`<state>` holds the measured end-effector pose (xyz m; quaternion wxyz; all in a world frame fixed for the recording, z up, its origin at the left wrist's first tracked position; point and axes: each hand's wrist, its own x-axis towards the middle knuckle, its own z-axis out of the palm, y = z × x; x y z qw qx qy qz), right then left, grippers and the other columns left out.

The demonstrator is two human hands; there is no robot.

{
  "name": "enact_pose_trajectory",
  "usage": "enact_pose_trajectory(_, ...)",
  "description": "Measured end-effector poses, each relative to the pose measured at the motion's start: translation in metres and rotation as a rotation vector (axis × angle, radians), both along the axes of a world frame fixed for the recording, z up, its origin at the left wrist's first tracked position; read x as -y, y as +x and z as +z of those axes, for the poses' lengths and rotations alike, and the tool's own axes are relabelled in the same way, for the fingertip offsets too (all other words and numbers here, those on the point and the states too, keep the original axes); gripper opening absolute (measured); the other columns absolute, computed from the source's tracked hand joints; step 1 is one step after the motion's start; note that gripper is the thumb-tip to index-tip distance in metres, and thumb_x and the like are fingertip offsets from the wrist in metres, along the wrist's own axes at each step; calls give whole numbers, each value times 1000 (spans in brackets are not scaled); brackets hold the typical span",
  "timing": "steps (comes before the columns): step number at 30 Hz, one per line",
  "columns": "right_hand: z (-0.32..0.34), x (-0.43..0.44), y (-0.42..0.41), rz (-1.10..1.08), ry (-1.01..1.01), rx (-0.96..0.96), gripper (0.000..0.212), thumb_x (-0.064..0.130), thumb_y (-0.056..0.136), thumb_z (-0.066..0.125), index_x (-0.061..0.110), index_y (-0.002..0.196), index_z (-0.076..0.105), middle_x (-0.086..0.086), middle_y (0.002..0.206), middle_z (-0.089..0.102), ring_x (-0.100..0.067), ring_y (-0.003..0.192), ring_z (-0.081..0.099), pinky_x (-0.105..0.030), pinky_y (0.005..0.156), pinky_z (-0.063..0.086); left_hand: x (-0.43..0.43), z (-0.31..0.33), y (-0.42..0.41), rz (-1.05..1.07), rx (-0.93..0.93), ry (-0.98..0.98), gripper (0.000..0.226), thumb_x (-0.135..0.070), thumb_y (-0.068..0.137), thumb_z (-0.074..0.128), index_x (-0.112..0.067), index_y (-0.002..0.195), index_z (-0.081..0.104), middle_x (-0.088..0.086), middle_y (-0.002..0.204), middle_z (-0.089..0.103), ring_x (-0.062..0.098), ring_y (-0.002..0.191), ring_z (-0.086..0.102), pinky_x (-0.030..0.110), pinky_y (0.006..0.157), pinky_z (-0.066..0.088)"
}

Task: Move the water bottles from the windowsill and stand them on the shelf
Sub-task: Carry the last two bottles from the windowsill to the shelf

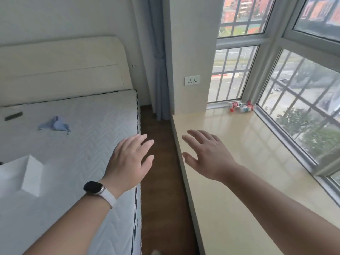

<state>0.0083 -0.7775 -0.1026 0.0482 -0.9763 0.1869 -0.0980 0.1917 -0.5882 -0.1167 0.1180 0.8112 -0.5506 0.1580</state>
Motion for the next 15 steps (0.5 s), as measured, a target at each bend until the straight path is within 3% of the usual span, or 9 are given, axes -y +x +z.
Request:
enact_pose_trajectory(6,-11,16,68,7,10,-23,57,53,93,32,21,137,51,-5,146,50,-29,133,45,-42,106,37,23,-20,71,-24,-37,3,48,-41,92,47,-14,126,66,13,134,63,35,125,57,51,105,44)
enact_pose_trajectory(11,-10,45,128,-47,-16,-96,56,53,96,32,25,142,45,-2,152,41,-27,139,37,-42,111,31,57,-37,149,-69,-84,-11,48,-43,92,47,-16,128,66,11,135,62,33,126,57,50,105,44)
enact_pose_trajectory(15,-2,68,183,-67,-83,-92,53,53,95,35,23,135,53,-5,143,52,-31,130,49,-45,104,41,84,-39,212,-111,-83,-14,47,-42,92,47,-18,129,65,10,136,62,33,126,56,51,105,44)
